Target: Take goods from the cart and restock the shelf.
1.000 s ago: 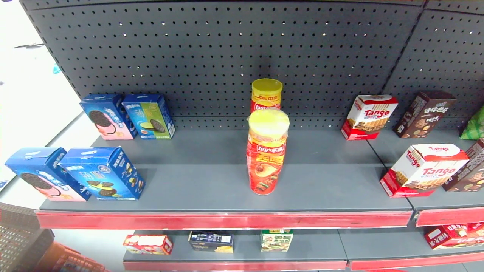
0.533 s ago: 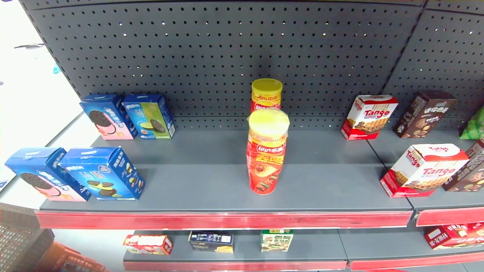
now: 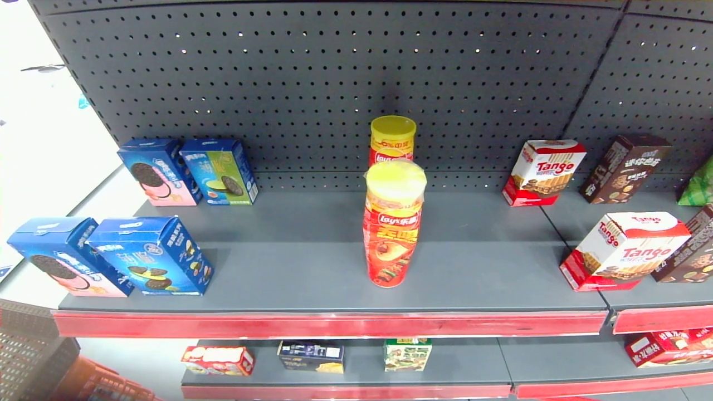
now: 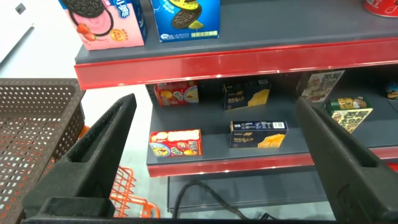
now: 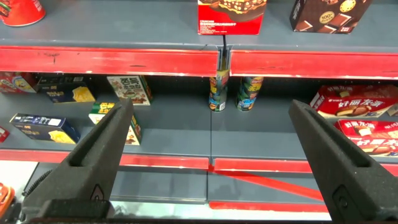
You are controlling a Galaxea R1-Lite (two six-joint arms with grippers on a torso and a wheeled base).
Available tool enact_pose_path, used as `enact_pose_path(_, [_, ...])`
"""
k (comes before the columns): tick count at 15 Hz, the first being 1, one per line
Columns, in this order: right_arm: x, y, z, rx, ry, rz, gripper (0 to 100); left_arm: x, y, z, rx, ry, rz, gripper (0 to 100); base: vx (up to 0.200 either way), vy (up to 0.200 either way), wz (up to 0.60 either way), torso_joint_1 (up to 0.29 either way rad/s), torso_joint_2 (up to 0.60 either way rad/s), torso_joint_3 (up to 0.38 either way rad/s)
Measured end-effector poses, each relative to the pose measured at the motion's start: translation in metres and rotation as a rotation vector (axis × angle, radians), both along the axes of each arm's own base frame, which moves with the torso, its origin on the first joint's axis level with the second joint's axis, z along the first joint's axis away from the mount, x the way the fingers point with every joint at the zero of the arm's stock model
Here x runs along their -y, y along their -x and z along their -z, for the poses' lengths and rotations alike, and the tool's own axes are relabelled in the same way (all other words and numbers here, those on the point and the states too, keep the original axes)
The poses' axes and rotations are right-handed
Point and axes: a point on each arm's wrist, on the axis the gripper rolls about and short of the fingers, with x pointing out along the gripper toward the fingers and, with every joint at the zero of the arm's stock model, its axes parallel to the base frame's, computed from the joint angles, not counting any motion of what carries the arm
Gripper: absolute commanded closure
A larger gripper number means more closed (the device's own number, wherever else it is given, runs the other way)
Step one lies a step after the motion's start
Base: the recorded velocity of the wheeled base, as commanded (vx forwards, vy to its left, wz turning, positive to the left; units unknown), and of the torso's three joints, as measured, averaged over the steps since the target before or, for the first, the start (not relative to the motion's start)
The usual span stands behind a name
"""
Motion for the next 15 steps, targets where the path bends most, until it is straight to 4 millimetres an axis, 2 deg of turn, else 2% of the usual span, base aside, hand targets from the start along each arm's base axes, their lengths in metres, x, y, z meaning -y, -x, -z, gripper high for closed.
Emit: enact_pose_path(15, [0.0,0.0,0.0,0.0,0.0,0.0,0,-0.0001,0.0,0.0,-0.001,0.005,-0.001,0,0.0,0.0,0.0,0.0,0.0,0.0])
